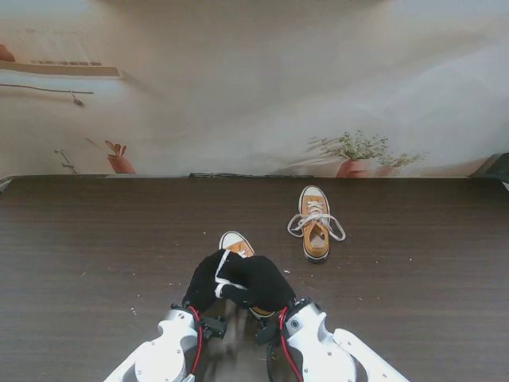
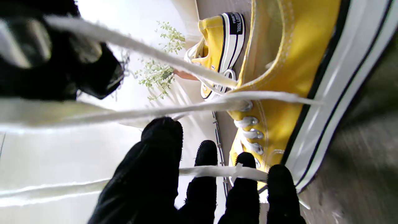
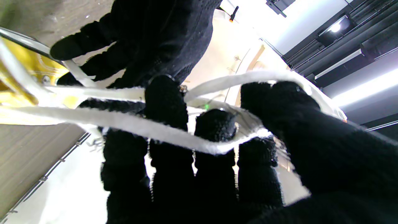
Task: Tie the shoelaces into a bow on the shoes
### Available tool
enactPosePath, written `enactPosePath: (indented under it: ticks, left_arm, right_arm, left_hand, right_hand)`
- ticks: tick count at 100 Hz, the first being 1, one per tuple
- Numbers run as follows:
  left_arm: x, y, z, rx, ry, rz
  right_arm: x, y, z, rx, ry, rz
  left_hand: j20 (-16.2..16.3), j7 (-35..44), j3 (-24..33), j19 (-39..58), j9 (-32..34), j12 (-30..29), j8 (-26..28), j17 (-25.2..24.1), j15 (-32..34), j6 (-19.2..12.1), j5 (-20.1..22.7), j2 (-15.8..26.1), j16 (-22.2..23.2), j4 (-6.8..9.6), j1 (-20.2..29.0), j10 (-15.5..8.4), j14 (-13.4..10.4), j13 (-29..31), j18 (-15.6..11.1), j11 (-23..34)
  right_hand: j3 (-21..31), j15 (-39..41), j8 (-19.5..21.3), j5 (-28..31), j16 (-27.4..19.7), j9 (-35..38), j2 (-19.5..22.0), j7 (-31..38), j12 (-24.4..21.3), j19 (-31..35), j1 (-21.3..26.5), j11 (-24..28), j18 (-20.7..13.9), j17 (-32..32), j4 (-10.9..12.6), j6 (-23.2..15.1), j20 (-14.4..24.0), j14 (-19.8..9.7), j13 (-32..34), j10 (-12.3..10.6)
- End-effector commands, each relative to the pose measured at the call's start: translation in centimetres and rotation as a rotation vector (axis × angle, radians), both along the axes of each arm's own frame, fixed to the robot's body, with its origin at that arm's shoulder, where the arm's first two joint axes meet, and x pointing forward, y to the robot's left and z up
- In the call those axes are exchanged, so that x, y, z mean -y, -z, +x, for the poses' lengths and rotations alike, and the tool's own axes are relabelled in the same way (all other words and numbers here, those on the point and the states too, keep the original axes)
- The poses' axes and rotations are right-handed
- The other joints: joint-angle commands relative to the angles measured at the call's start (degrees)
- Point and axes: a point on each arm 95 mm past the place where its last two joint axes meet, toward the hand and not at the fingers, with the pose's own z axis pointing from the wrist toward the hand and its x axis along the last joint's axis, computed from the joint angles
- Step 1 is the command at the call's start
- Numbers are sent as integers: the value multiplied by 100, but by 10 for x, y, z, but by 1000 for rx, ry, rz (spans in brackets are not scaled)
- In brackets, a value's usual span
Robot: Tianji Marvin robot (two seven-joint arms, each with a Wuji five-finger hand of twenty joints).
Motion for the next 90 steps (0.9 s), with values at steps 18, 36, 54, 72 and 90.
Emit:
enactPosePath:
  ticks: [18, 36, 54, 72, 90]
  left_arm:
    - [-10, -2, -6, 11, 3, -11]
    - [-18, -4, -9, 20, -36, -22]
    - [-31, -5, -13, 41, -72, -13]
    - [-40, -8, -16, 75, -79, 18]
    - [-42, -7, -16, 117, -32, 95]
  right_arm:
    - [-3, 0, -3, -9, -19, 4]
    - [-4, 0, -4, -10, -21, 7]
    - [-6, 1, -5, -17, -29, 10]
    - [-7, 1, -5, -28, -31, 19]
    - [-7, -1, -4, -26, -28, 21]
  left_hand:
    - [11, 234, -371, -83, -235, 248, 316, -93, -85, 150, -260, 329, 18, 102, 270, -29, -124, -239, -28, 146]
    - [42, 242, -424, -89, -235, 294, 367, -90, -84, 111, -300, 360, 33, 114, 311, -26, -111, -236, -21, 180]
    - [64, 235, -465, -103, -240, 308, 393, -102, -94, 53, -319, 379, 36, 122, 336, -32, -108, -247, -25, 173]
    - [83, 172, -502, -173, -270, 237, 376, -137, -138, -47, -259, 309, 28, 175, 318, -43, -102, -276, -39, 24]
    - [165, -2158, 221, -422, -448, -227, -1200, -207, -294, -823, 35, -180, 0, 162, 235, -176, -200, -392, -164, -517]
  right_hand:
    - [35, 22, -50, 74, -54, 51, -8, 76, 9, 34, 242, -7, 79, -1, -56, -395, -22, 12, 82, -35]
    - [33, 18, -52, 67, -55, 44, -11, 74, 7, 32, 246, -13, 79, -2, -55, -381, -24, 10, 82, -33]
    - [6, -23, -113, -20, -65, -34, 37, -4, -6, -11, 176, -57, 56, -84, -66, -379, -36, 24, 9, -19]
    - [-18, -79, -297, -143, -71, -130, 98, -129, -55, -56, 175, -175, 61, -172, -63, -373, -40, 61, -72, 34]
    - [-45, -102, -355, -163, -72, -133, 129, -105, -86, -65, 219, -214, 62, -177, -57, -379, -36, 74, -74, 42]
